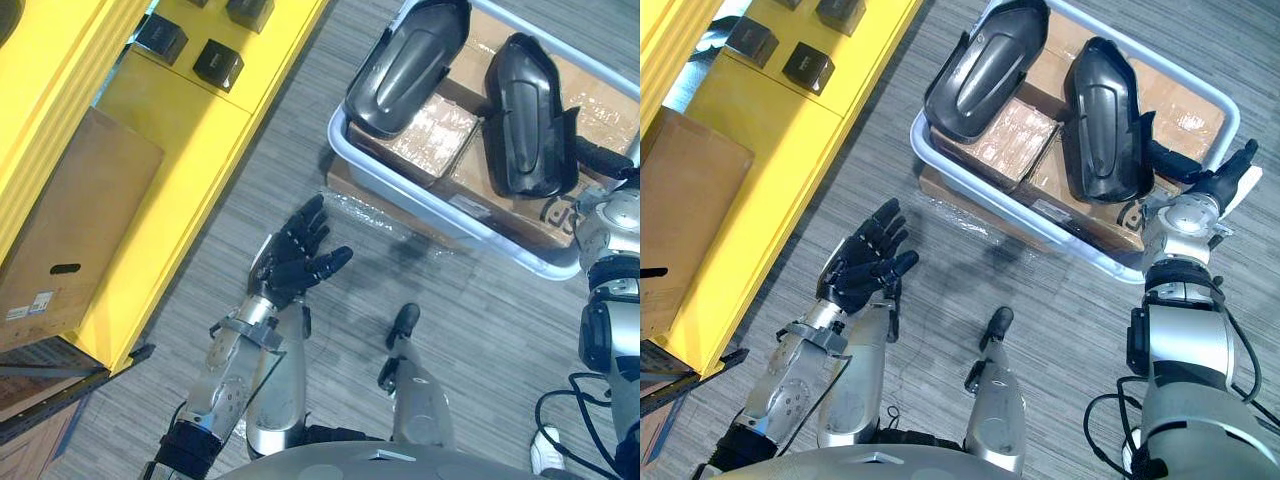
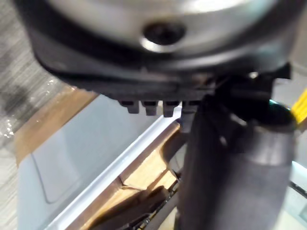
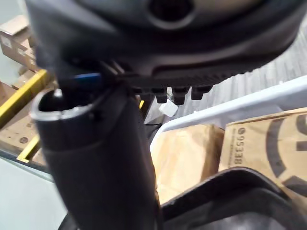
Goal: Walk over and take three plastic housings, then place them on the shelf
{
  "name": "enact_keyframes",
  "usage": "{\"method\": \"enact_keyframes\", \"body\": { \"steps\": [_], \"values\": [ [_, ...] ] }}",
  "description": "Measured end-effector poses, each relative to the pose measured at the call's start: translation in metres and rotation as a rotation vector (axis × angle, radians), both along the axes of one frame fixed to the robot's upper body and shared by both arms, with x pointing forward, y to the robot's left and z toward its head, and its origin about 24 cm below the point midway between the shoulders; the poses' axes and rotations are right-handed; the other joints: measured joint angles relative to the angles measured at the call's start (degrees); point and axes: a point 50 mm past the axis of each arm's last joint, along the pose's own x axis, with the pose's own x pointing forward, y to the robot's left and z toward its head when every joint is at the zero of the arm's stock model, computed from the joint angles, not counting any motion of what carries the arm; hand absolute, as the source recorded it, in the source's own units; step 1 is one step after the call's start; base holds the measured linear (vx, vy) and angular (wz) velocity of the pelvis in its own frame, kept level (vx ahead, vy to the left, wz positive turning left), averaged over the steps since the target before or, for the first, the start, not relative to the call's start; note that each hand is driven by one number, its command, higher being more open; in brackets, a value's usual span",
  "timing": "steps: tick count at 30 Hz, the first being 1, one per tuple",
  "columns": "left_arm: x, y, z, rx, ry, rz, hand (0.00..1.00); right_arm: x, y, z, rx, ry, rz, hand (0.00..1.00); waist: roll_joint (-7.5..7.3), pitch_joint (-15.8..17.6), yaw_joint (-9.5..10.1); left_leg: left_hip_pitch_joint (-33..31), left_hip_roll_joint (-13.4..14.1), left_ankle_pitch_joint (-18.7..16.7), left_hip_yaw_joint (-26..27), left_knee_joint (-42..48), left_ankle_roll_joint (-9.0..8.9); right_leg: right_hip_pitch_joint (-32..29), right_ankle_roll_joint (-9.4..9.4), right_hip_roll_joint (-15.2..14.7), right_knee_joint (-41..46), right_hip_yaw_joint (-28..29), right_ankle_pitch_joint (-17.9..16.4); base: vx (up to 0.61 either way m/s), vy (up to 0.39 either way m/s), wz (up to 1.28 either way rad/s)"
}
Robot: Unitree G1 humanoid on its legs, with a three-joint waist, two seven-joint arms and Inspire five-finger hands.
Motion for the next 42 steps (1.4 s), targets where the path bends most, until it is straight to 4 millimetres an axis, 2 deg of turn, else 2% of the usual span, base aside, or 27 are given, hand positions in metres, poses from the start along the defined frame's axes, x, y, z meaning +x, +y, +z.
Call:
{"method": "enact_keyframes", "body": {
  "steps": [1,2,4,7,10,12,14,18,21,28,32,34,37,39,41,42],
  "values": [
    [0.0,-0.001,-0.001,0.0,0.0,0.002,1.0,-0.001,-0.003,0.003,0.01,0.009,-0.006,1.0,0.41,0.2,0.17,-0.3,-0.02,0.03,0.0,0.1,0.08,-0.31,0.0,-0.04,0.07,-0.06,0.0,-0.07,-0.005,0.0],
    [0.003,-0.005,-0.001,-0.009,0.002,-0.001,1.0,-0.005,-0.013,0.01,0.026,0.037,-0.02,0.0,1.47,0.74,0.85,-1.18,-0.08,-0.12,-0.07,0.31,0.18,-1.06,0.0,-0.11,0.18,-0.47,0.0,-0.08,-0.007,-0.01],
    [0.006,-0.009,-0.001,-0.046,0.014,0.008,1.0,-0.009,-0.022,0.019,0.039,0.063,-0.025,0.0,2.56,1.32,1.42,-2.7,-0.26,0.08,-0.38,0.25,0.3,-2.46,-0.01,-0.22,0.26,-1.07,0.0,-0.06,-0.008,0.03],
    [0.006,-0.008,-0.009,-0.042,0.048,0.037,1.0,-0.015,-0.031,0.026,0.026,0.108,-0.033,0.0,3.2,1.87,1.53,-2.95,-0.57,1.23,-0.77,-0.43,0.34,-2.82,-0.15,-0.37,0.44,-1.74,-0.09,-0.01,-0.022,0.09],
    [0.005,-0.006,-0.009,-0.067,0.052,0.057,1.0,-0.024,-0.042,0.032,-0.01,0.161,-0.058,0.0,3.29,1.92,1.58,-2.96,-0.73,1.24,-0.8,-0.54,0.33,-2.83,-0.27,-0.54,0.53,-2.13,-0.19,0.0,0.0,0.0],
    [0.006,-0.005,-0.008,-0.069,0.045,0.062,1.0,-0.029,-0.047,0.03,-0.078,0.254,-0.074,0.0,3.29,1.92,1.44,-2.95,-0.66,1.27,-0.87,-0.69,0.27,-3.0,-0.53,-0.54,0.87,-2.55,-0.43,0.0,0.0,0.0],
    [0.006,-0.003,-0.006,-0.07,0.025,0.076,1.0,-0.032,-0.05,0.029,-0.217,0.416,-0.085,0.0,3.28,1.93,1.41,-2.93,-0.4,1.55,-0.85,-0.81,0.01,-3.19,-0.66,-0.39,1.14,-2.72,-0.53,0.0,-0.026,-0.03],
    [0.006,0.0,-0.004,-0.083,0.006,0.089,1.0,-0.028,-0.046,0.028,-0.356,0.566,-0.038,0.0,3.25,1.95,1.43,-2.22,0.28,1.9,-1.26,-1.03,-0.38,-2.9,-1.45,0.22,2.2,-3.22,-1.21,-0.01,-0.041,0.0],
    [0.004,0.005,-0.001,-0.089,-0.004,0.109,1.0,-0.027,-0.045,0.029,-0.364,0.581,-0.024,0.0,2.97,2.12,1.53,-0.97,0.52,2.21,-1.56,-1.78,-0.46,-1.73,-1.92,0.54,2.28,-3.8,-1.8,-0.03,-0.047,0.07],
    [-0.005,0.032,0.016,-0.064,-0.076,0.165,1.0,-0.033,-0.047,0.013,-0.416,0.693,-0.026,0.0,0.95,2.99,1.44,4.67,0.71,4.46,-2.19,-6.97,-1.44,1.7,-2.7,0.99,3.74,-5.26,-3.77,-0.01,-0.049,0.1],
    [-0.012,0.042,0.029,-0.049,-0.135,0.165,1.0,-0.033,-0.04,-0.01,-0.435,0.687,-0.004,0.0,-1.98,3.45,1.29,9.52,1.35,6.06,-1.91,-10.78,-2.33,4.55,-3.07,1.62,3.98,-5.25,-4.49,0.03,-0.044,0.0],
    [-0.014,0.041,0.032,-0.045,-0.145,0.145,1.0,-0.033,-0.036,-0.016,-0.459,0.663,-0.007,0.0,-2.88,3.32,1.07,11.97,1.33,6.77,-1.33,-12.81,-2.47,5.8,-3.1,1.54,3.98,-5.01,-4.63,0.03,-0.022,-0.05],
    [-0.013,0.034,0.041,-0.045,-0.159,0.086,1.0,-0.029,-0.023,-0.013,-0.545,0.571,-0.015,0.0,-3.95,2.98,0.74,15.84,1.22,8.16,-0.13,-16.84,-2.52,7.35,-3.04,1.39,3.9,-4.49,-5.3,0.0,-0.002,-0.07],
    [-0.012,0.03,0.04,-0.004,-0.122,0.043,1.0,-0.022,-0.007,-0.012,-0.586,0.493,-0.01,0.0,-4.58,2.64,-0.26,18.72,1.13,9.37,0.25,-20.01,-2.36,8.75,-2.88,1.4,3.88,-4.51,-5.88,0.0,0.0,0.0],
    [-0.015,0.02,0.023,0.019,0.025,-0.037,1.0,-0.017,0.02,-0.027,-0.633,0.444,0.043,0.0,-6.13,-2.67,-1.0,20.81,1.11,10.92,1.51,-24.74,-2.3,8.32,-2.66,1.43,3.56,-4.33,-6.53,0.05,-0.024,-0.11],
    [-0.016,0.017,0.019,0.022,0.06,-0.06,1.0,-0.017,0.025,-0.031,-0.645,0.443,0.055,0.0,-6.33,-3.43,-1.09,21.64,1.08,11.24,1.74,-25.69,-2.39,8.62,-2.53,1.42,3.53,-4.18,-6.63,0.12,-0.019,-0.14]
  ]
}}
